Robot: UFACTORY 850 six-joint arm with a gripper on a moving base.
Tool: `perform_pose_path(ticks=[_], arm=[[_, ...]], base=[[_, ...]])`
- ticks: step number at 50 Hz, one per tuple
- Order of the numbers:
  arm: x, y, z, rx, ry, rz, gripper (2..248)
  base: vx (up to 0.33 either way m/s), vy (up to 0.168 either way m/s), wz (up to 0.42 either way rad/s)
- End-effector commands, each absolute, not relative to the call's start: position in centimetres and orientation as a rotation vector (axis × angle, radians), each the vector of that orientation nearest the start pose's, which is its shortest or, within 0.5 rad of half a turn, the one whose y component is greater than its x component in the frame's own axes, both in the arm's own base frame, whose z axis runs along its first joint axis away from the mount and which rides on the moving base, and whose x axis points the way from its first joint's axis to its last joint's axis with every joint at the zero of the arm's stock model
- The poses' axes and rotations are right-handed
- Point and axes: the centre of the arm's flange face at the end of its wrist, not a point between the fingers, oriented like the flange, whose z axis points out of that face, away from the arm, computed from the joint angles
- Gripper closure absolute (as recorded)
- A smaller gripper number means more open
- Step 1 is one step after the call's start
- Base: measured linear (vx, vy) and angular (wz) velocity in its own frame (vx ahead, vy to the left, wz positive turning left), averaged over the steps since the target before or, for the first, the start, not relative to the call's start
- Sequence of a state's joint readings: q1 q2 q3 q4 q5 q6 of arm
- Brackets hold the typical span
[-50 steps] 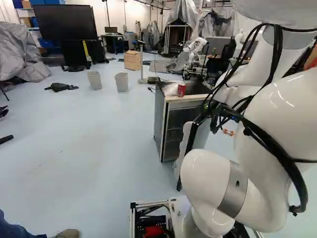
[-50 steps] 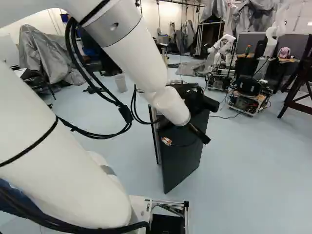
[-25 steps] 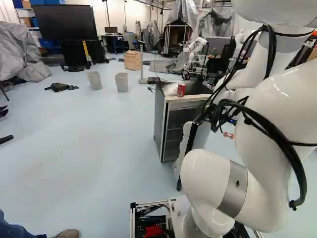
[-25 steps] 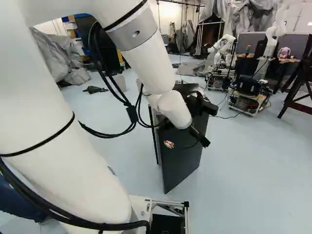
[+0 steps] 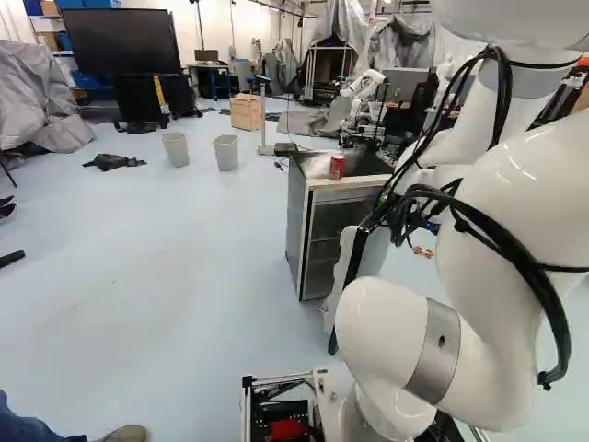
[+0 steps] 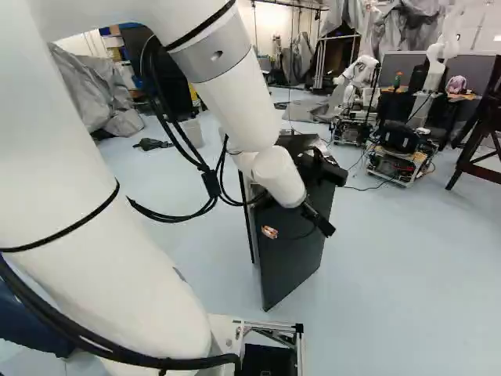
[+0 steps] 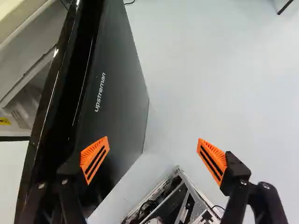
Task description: Grab a drink from the fridge
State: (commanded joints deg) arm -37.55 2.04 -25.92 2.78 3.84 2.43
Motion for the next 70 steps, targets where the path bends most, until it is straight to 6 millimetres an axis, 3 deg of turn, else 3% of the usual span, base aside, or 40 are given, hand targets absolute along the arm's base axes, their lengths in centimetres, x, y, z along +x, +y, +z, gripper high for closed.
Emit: perform_pose_path(ticks=[70], arm=[[31.9, -18.6, 37.2, -2.995, 0.955, -0.874, 3]], base=[[0.000, 0.000, 0.000]])
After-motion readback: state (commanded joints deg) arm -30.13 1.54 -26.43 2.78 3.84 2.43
